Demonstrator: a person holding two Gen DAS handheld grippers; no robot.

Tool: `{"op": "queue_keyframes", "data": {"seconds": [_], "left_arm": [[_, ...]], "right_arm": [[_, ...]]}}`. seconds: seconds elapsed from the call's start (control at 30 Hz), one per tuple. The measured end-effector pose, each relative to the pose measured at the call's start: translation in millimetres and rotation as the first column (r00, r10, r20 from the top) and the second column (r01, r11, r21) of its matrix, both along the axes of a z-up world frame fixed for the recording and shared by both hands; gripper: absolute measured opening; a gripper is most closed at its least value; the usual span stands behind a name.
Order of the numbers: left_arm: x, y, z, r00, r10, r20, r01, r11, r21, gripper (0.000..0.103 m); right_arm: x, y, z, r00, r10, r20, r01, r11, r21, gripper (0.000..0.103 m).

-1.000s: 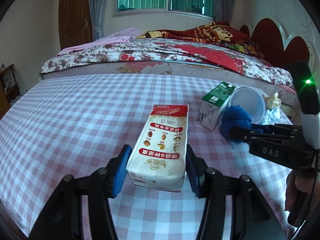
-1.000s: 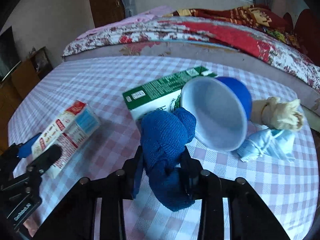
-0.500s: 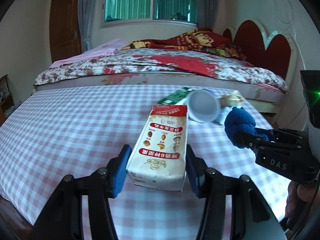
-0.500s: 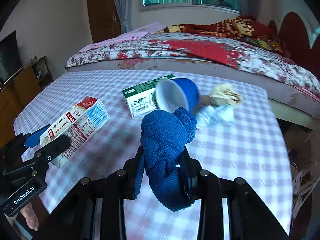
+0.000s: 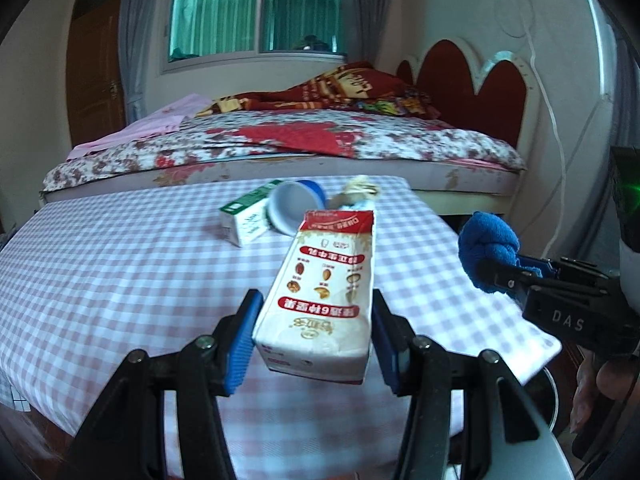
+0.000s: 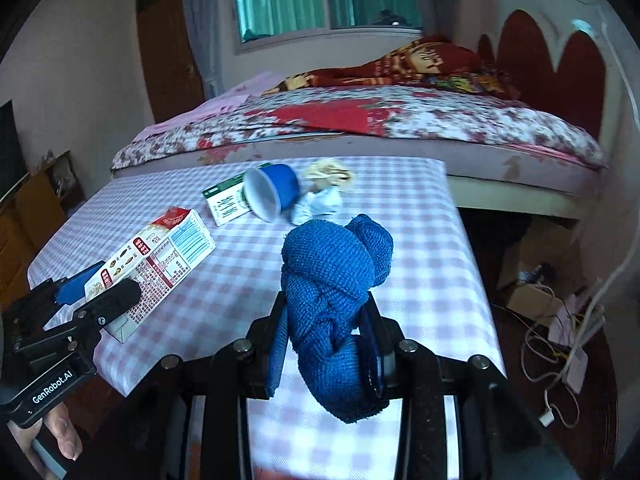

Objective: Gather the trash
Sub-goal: 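Carry carton and towel over the black bin and open both tools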

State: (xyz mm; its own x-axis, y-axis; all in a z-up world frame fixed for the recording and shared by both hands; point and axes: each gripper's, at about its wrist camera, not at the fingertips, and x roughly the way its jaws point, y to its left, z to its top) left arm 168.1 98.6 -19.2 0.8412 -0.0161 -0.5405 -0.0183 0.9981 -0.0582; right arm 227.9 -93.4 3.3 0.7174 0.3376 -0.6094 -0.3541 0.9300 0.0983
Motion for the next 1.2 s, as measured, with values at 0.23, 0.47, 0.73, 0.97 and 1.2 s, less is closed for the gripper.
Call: {"op": "queue_keyframes", "data": {"seconds": [0.23,0.47,0.73,0.97,1.2], "left_arm": [[-18,-49,6,0.996,-0.089,0.01,0.089,0.996,0.003,0.053],[-33,-93,8,0.984,-0.177,0.011,0.177,0.984,0.003,0.053],[-50,-152,4,0.956,-0.295,-0.001,0.295,0.956,0.014,0.053],[-62,-194,-8,0.924,-0.381,-0.029,0.381,0.925,0.008,0.053],[-77,-227,-29,0.887,-0.456,-0.077,0.457,0.889,-0.005,0.053]], "right_arm": [[-35,-58,4,0.995,-0.097,0.012,0.097,0.995,0.037,0.035],[-69,-105,6,0.985,-0.173,0.017,0.172,0.984,0.041,0.035],[-96,-151,-1,0.969,-0.249,0.006,0.248,0.968,0.034,0.035],[-120,-191,-16,0.949,-0.313,-0.017,0.314,0.949,0.027,0.035],[-144,-228,-39,0.929,-0.365,-0.058,0.366,0.931,0.011,0.035]]}}
